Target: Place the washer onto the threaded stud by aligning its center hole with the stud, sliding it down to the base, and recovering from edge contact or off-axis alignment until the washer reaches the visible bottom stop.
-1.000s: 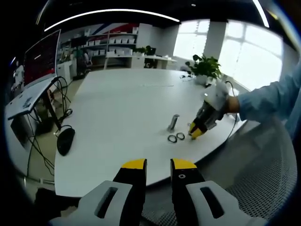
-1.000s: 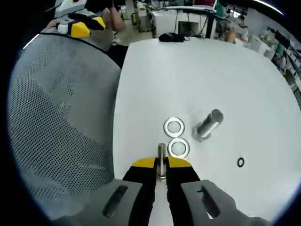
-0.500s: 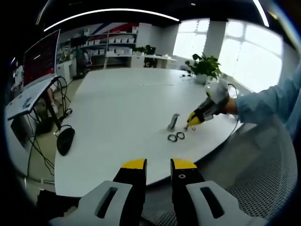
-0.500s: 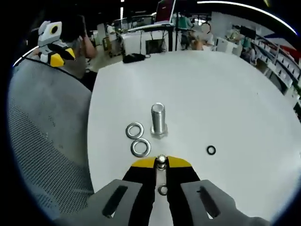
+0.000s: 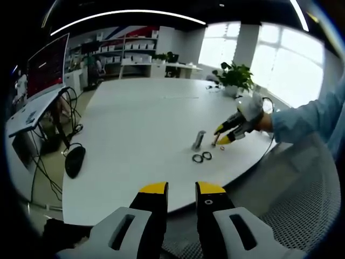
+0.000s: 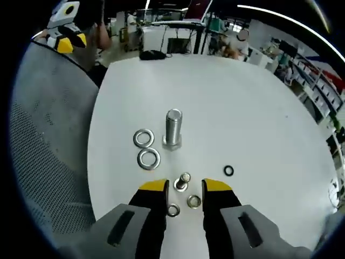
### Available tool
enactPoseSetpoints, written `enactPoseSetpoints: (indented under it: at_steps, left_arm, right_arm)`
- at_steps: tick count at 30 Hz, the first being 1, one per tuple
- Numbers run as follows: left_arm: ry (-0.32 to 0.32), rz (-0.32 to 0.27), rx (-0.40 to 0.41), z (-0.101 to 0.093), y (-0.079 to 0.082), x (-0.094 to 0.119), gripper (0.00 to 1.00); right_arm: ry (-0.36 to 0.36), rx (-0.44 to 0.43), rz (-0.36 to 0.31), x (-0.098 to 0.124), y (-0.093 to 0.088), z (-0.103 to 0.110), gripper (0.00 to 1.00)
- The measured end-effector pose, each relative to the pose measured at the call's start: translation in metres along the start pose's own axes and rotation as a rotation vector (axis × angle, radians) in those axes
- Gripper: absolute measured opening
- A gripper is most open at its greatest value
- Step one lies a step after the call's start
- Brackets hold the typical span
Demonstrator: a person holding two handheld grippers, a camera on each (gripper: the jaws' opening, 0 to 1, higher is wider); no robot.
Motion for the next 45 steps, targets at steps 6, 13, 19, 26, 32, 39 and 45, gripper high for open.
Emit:
enactPoseSetpoints:
  at_steps: [6,13,19,26,32,39,45]
  left_arm:
    - [0.001,-0.002,0.001,0.0,0.0,0.0,0.18]
    - [0.001,-0.004,0.002,0.0,0.001,0.0,0.18]
    - [0.001,-0.006,0.003,0.0,0.001,0.0,0.18]
    - [0.004,-0.009,0.006,0.0,0.001,0.0,0.18]
    - [0.005,-0.01,0.007,0.0,0.001,0.0,0.18]
    - [0.001,-0.006,0.004,0.0,0.001,0.0,0.18]
    - [0.002,-0.005,0.004,0.0,0.001,0.0,0.18]
  right_arm:
    - [0.034,-0.026,0.085,0.006,-0.025,0.001,0.26]
    - [0.108,-0.071,0.144,0.008,-0.041,0.016,0.24]
    - [0.132,0.012,0.203,0.003,-0.044,0.018,0.24]
    - [0.146,0.056,0.215,-0.002,-0.04,0.02,0.16]
    - [0.146,0.027,0.21,-0.002,-0.041,0.019,0.15]
    - [0.163,0.049,0.197,-0.001,-0.041,0.02,0.16]
    - [0.161,0.02,0.216,-0.002,-0.041,0.018,0.15]
Point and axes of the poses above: the point that each gripper's makers call its tool centre point, and the gripper's own axes: x roughly backward along the fingers, z roughly to its left, y roughly out of its top, the point moved 1 cm from there along x, roughly backward along the fingers, and after that the axes turned 4 degrees about -z, right-handed, at the moved point
